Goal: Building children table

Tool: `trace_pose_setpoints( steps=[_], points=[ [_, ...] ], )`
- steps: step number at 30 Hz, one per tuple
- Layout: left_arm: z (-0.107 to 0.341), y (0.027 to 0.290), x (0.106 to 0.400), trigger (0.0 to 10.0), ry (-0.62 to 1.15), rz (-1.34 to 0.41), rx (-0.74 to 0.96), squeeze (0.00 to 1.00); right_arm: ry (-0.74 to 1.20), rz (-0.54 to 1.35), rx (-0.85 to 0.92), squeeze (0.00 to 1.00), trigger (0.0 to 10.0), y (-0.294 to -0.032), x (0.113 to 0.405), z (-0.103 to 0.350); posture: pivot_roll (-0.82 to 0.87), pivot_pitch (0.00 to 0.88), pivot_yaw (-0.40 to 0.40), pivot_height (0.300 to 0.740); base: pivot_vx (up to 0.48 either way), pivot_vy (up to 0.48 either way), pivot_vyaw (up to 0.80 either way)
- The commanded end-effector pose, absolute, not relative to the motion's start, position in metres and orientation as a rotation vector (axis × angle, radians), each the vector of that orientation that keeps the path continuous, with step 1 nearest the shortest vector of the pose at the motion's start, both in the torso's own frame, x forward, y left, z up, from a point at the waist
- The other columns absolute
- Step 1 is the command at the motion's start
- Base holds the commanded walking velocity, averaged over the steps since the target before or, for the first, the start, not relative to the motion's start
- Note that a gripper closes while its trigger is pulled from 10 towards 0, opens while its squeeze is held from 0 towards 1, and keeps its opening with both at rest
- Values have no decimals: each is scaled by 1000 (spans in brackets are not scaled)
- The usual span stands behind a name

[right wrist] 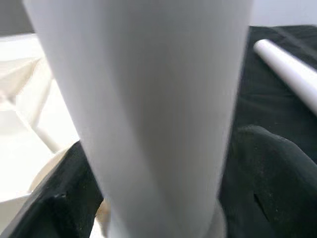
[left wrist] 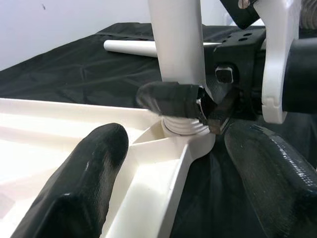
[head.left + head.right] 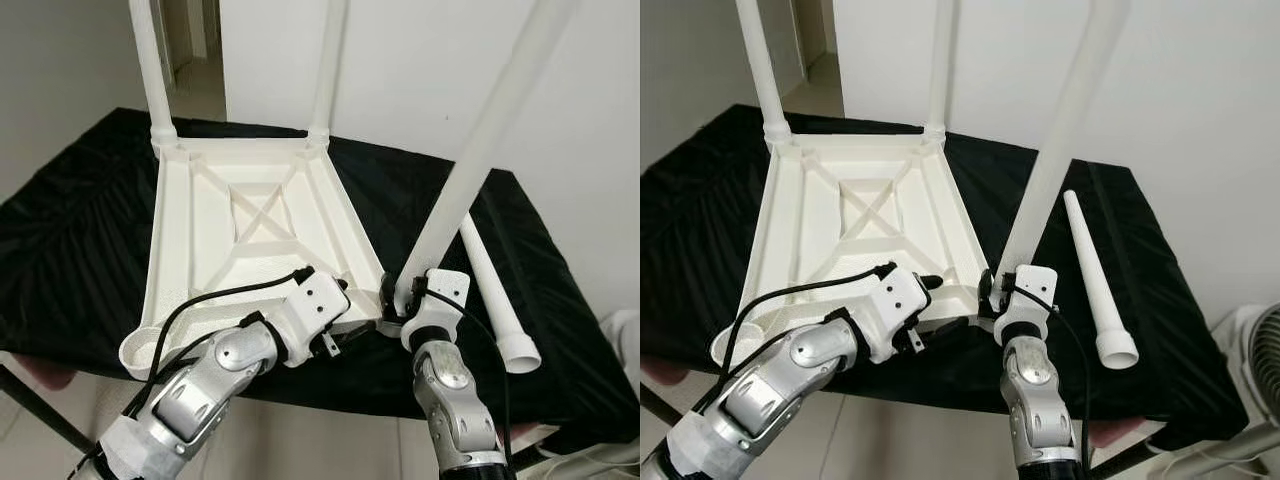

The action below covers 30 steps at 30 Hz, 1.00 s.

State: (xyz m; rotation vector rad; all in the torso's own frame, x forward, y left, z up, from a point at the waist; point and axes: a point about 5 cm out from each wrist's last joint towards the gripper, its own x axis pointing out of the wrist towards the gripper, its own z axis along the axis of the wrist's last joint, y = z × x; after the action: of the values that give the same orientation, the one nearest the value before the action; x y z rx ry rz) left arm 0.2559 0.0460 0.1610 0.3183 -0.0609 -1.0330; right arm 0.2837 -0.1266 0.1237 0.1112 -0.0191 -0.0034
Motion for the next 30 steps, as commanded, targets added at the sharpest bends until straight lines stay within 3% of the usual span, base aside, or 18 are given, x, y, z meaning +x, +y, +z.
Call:
trace_pose_setpoints(
  steps=[1,25,26,27,28,29,30],
  points=[
    [159,41,251,10000,-36,-1214,334,0,-19,68,114,0,10000,-122,285,124,-55,0,-18,740,0,0,0],
    [158,43,254,10000,-27,-1233,341,0,-31,459,-137,0,10000,-141,306,133,-76,0,10,740,0,0,0],
    [158,46,257,10000,-21,-1210,331,0,-24,475,-139,0,9333,-141,306,131,-85,0,17,740,0,0,0],
    [157,49,259,10000,-18,-1188,325,0,-18,489,-143,0,4863,-141,305,129,-90,0,15,740,0,0,0],
    [157,49,259,10000,-18,-1188,325,0,-18,489,-143,0,4863,-141,305,129,-90,0,15,740,0,0,0],
    [157,51,261,10000,-16,-1174,321,0,-16,497,-144,0,2745,-141,305,128,-90,0,15,740,0,0,0],
    [157,52,262,10000,-14,-1165,321,0,-13,502,-141,0,2745,-141,305,126,-91,0,12,740,0,0,0]
  ],
)
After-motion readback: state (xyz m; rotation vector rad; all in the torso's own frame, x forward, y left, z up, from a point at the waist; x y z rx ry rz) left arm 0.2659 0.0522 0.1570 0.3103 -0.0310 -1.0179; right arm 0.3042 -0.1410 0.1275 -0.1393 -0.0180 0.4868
